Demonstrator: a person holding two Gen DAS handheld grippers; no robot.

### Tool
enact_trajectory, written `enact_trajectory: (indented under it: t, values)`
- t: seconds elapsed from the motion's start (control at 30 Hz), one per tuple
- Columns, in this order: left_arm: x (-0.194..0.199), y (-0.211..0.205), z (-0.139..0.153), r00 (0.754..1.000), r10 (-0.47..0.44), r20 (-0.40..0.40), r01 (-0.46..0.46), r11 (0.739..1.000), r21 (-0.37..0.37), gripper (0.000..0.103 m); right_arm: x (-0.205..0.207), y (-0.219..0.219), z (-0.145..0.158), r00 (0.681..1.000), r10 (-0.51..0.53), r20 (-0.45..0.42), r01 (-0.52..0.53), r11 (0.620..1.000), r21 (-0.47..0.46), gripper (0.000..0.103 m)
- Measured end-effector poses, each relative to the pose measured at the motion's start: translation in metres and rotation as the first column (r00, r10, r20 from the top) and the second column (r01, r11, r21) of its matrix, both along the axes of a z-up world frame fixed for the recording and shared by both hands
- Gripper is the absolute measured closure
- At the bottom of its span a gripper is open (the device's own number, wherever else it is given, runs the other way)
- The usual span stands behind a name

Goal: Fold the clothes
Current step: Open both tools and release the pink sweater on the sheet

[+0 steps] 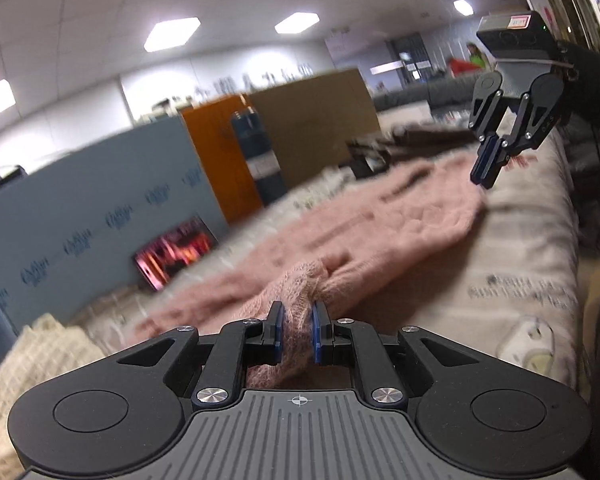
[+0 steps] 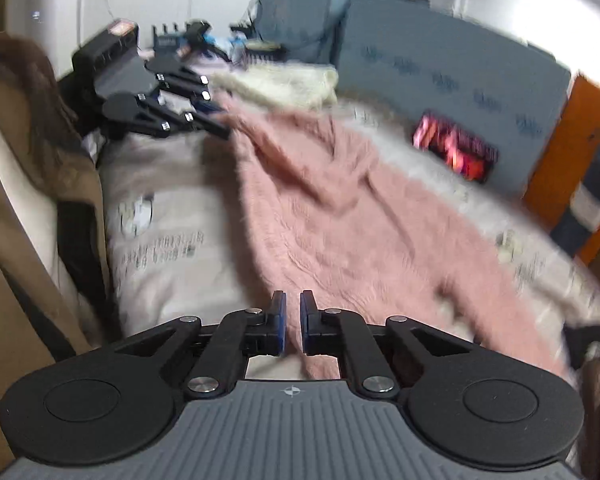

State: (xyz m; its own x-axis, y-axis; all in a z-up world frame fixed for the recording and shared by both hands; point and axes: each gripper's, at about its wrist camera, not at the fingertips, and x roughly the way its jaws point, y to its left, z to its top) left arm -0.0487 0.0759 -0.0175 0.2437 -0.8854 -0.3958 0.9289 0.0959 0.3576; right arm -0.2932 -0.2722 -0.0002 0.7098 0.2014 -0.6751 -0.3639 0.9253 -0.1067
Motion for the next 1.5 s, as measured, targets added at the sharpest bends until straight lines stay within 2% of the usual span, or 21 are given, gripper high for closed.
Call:
enact_trajectory:
  t: [0.1, 0.17, 0.23, 0.27, 0.3, 0.43, 0.5, 0.57, 0.7, 0.8, 0.9, 0.97, 1.03, 1.1, 1.13, 1.17, 1.23, 1.3, 1.37, 1.43, 1.5]
  values:
    - [0.000, 0.002, -0.008, 0.999, 0.018, -0.037, -0.016, 0.997, 0.070, 0.089, -0.013, -0.005, -0.017, 0.999, -0.046, -0.013, 0.047, 0.997, 0.065, 0.096]
    - [0.003, 0.005, -0.012, 0.996, 0.035, -0.076, -0.027, 0.993, 0.111, 0.084, -0.024, -0.010, -0.019, 0.996, -0.080, 0.027, 0.076, 0.990, 0.117, 0.095]
    - [0.006, 0.011, -0.010, 0.991, 0.027, -0.131, -0.012, 0.993, 0.117, 0.081, -0.038, -0.021, -0.015, 0.984, -0.149, 0.101, 0.130, 0.977, 0.169, 0.084]
    - [0.008, 0.014, -0.007, 0.987, 0.022, -0.158, -0.005, 0.994, 0.107, 0.077, -0.045, -0.028, -0.014, 0.971, -0.193, 0.141, 0.163, 0.967, 0.195, 0.065]
    - [0.011, 0.019, -0.002, 0.983, 0.016, -0.185, -0.002, 0.997, 0.078, 0.070, -0.053, -0.035, -0.012, 0.953, -0.245, 0.178, 0.203, 0.953, 0.223, 0.045]
    - [0.028, 0.028, 0.021, 0.965, 0.013, -0.262, -0.034, 0.997, -0.073, 0.046, -0.073, -0.064, -0.005, 0.863, -0.420, 0.279, 0.327, 0.887, 0.325, 0.027]
    - [0.039, 0.025, 0.033, 0.959, 0.065, -0.277, -0.112, 0.982, -0.155, 0.044, -0.077, -0.079, -0.003, 0.802, -0.510, 0.311, 0.381, 0.838, 0.391, 0.013]
    - [0.051, 0.018, 0.042, 0.944, 0.145, -0.295, -0.215, 0.951, -0.222, 0.044, -0.076, -0.097, -0.004, 0.734, -0.606, 0.306, 0.439, 0.768, 0.467, 0.013]
    - [0.094, -0.006, 0.046, 0.854, 0.313, -0.417, -0.430, 0.875, -0.224, 0.045, -0.067, -0.137, -0.007, 0.604, -0.770, 0.206, 0.569, 0.597, 0.566, 0.013]
    - [0.128, -0.025, 0.039, 0.767, 0.435, -0.471, -0.547, 0.828, -0.126, 0.045, -0.050, -0.167, -0.013, 0.538, -0.839, 0.079, 0.644, 0.470, 0.604, 0.015]
    - [0.149, -0.039, 0.028, 0.706, 0.520, -0.482, -0.609, 0.792, -0.038, 0.045, -0.029, -0.183, -0.025, 0.496, -0.868, -0.035, 0.720, 0.388, 0.576, 0.016]
    - [0.158, -0.043, 0.020, 0.665, 0.570, -0.482, -0.647, 0.762, 0.007, 0.045, -0.015, -0.186, -0.035, 0.489, -0.869, -0.078, 0.756, 0.377, 0.536, 0.023]
    - [0.165, -0.043, 0.013, 0.632, 0.605, -0.485, -0.676, 0.736, 0.038, 0.045, -0.002, -0.184, -0.045, 0.487, -0.868, -0.097, 0.785, 0.386, 0.485, 0.045]
    - [0.168, -0.041, 0.010, 0.615, 0.620, -0.487, -0.694, 0.719, 0.040, 0.045, 0.009, -0.172, -0.050, 0.477, -0.878, -0.051, 0.820, 0.423, 0.386, 0.073]
    - [0.169, -0.040, 0.009, 0.611, 0.621, -0.490, -0.698, 0.715, 0.036, 0.045, 0.013, -0.162, -0.050, 0.488, -0.872, -0.022, 0.827, 0.455, 0.330, 0.078]
    - [0.170, -0.038, 0.009, 0.609, 0.621, -0.493, -0.701, 0.712, 0.030, 0.045, 0.016, -0.154, -0.050, 0.498, -0.867, 0.008, 0.832, 0.481, 0.278, 0.092]
    - [0.171, -0.036, 0.010, 0.609, 0.624, -0.490, -0.710, 0.704, 0.014, 0.045, 0.021, -0.144, -0.047, 0.506, -0.860, 0.069, 0.839, 0.509, 0.193, 0.093]
    - [0.170, -0.033, 0.011, 0.610, 0.629, -0.482, -0.720, 0.694, -0.006, 0.045, 0.027, -0.143, -0.045, 0.503, -0.856, 0.121, 0.852, 0.514, 0.099, 0.093]
    - [0.169, -0.031, 0.009, 0.612, 0.638, -0.467, -0.727, 0.687, -0.014, 0.045, 0.032, -0.147, -0.047, 0.497, -0.861, 0.107, 0.860, 0.505, 0.070, 0.092]
    - [0.171, -0.027, 0.008, 0.603, 0.651, -0.461, -0.739, 0.674, -0.015, 0.045, 0.035, -0.149, -0.050, 0.485, -0.868, 0.104, 0.871, 0.490, 0.028, 0.079]
    - [0.171, -0.021, 0.009, 0.604, 0.641, -0.475, -0.738, 0.674, -0.029, 0.045, 0.033, -0.144, -0.044, 0.459, -0.879, 0.131, 0.887, 0.462, -0.006, 0.044]
